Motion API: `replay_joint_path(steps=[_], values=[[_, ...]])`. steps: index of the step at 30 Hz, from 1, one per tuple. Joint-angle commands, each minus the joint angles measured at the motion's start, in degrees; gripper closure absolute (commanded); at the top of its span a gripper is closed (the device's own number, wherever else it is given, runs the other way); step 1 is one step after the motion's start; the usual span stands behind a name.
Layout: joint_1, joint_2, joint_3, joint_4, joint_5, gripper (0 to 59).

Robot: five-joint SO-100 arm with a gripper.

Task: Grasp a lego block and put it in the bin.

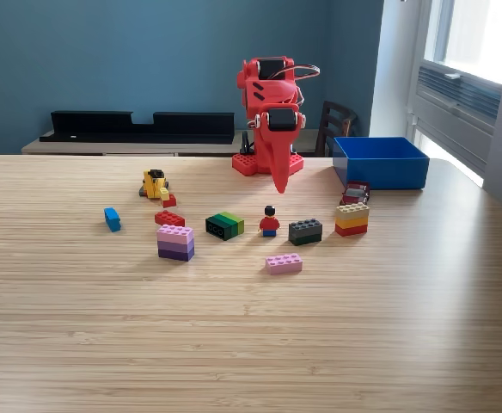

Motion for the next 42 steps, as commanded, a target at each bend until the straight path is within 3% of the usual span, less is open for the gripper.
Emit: replay_joint_path(steps=[1,5,12,15,19,25,30,33,42], values=[[1.0,-8.6,-15.5,-1.0,3.3,58.6],[3.6,-23.0,-29.9,0.7,7.7,58.6],[15.1,-49.0,-58.4,11.5,14.8,58.5],[21.6,-57.6,-67.2,14.6,18.4,52.1],[31.0,-66.4,-74.3,15.6,23.7,35.2],[42.5,-74.5,-79.3,18.6,27.0,24.4],[49.9,-78.1,-79.0,20.7,28.8,24.5],[53.1,-78.7,-75.8,20.7,29.1,18.7],[58.8,-78.8,-69.3,20.7,29.7,16.2]])
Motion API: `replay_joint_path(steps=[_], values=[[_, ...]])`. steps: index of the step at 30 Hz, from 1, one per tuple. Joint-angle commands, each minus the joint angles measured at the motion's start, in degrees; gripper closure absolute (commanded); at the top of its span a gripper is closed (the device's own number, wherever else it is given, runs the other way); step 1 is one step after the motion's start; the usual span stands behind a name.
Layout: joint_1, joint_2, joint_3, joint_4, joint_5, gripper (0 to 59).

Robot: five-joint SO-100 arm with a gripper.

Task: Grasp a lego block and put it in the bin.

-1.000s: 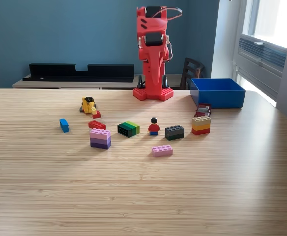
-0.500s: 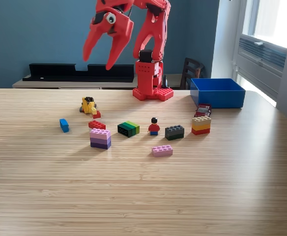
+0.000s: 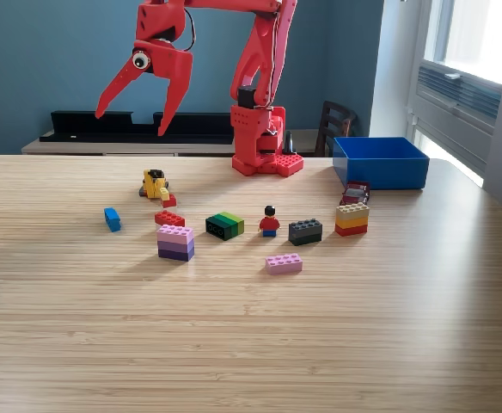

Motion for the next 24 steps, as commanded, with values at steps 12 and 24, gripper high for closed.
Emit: replay_joint_path(steps=[12,24], values=[[6.0,0.5,9.8,-1.0,1.9,18.2],[6.7,0.3,16.2,-10.7,1.9,21.7]])
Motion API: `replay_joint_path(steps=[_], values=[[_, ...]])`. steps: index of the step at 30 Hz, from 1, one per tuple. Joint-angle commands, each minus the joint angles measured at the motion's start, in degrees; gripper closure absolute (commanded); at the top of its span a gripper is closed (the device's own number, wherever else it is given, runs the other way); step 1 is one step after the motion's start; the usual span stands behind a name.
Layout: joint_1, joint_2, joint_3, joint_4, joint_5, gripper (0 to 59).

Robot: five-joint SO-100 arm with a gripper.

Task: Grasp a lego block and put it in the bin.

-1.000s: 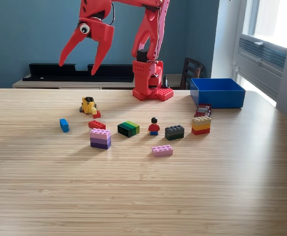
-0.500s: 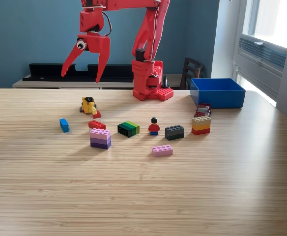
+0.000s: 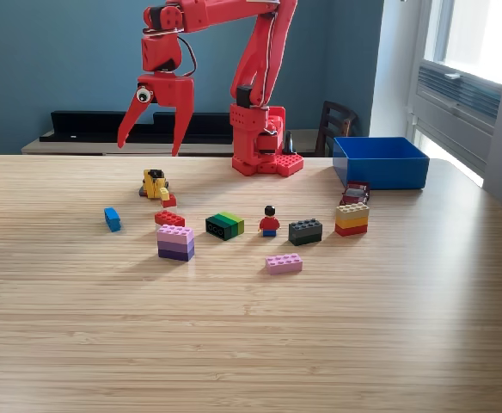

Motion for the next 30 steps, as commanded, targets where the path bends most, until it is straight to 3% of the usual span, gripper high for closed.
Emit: replay_joint_path(steps=[1,9,25,26,29,30], values=[[0.2,0.3,1.8,-4.3,0.3,21.9],[-0.4,-0.9,4.9,-10.3,0.3,23.7],[-0.7,-18.4,3.8,-13.9,0.3,26.9],[-0.7,-19.1,3.4,-13.9,0.4,29.6],[-0.7,-20.7,2.3,-13.8,0.4,48.0],[-0.7,-20.9,2.2,-13.8,0.4,49.0]])
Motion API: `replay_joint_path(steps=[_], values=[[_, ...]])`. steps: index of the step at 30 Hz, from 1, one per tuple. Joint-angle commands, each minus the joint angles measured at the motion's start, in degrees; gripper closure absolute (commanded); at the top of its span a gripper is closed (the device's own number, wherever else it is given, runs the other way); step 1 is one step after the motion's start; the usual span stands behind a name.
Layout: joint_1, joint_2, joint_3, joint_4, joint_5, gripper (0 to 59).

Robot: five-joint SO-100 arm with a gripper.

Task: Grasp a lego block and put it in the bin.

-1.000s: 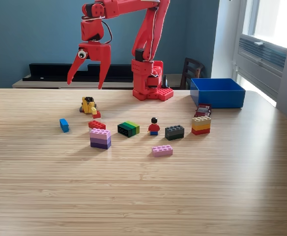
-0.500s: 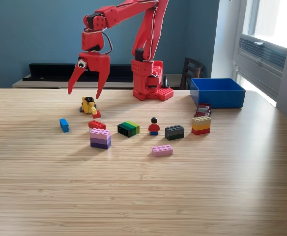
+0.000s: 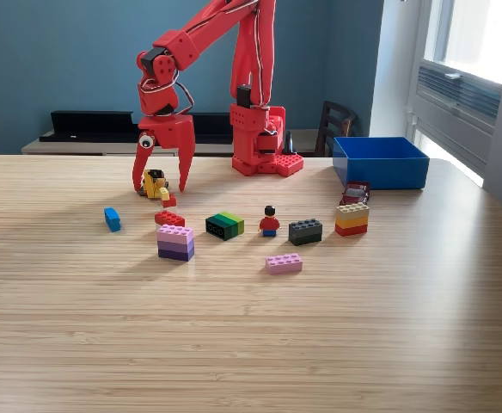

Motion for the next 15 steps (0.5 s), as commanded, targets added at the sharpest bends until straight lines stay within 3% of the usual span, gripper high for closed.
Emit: replay_joint_path(steps=[1,3,8,10,15], values=[[0.1,-2.3,-2.0,0.2,-0.1,50.4],[-0.1,-2.6,-2.2,0.2,0.0,54.3],[-0.4,-2.7,-2.6,0.4,-1.0,55.6],[-0.4,-2.7,-3.1,0.4,-2.3,58.6],[0.0,-2.7,-2.8,0.4,-3.4,58.6]])
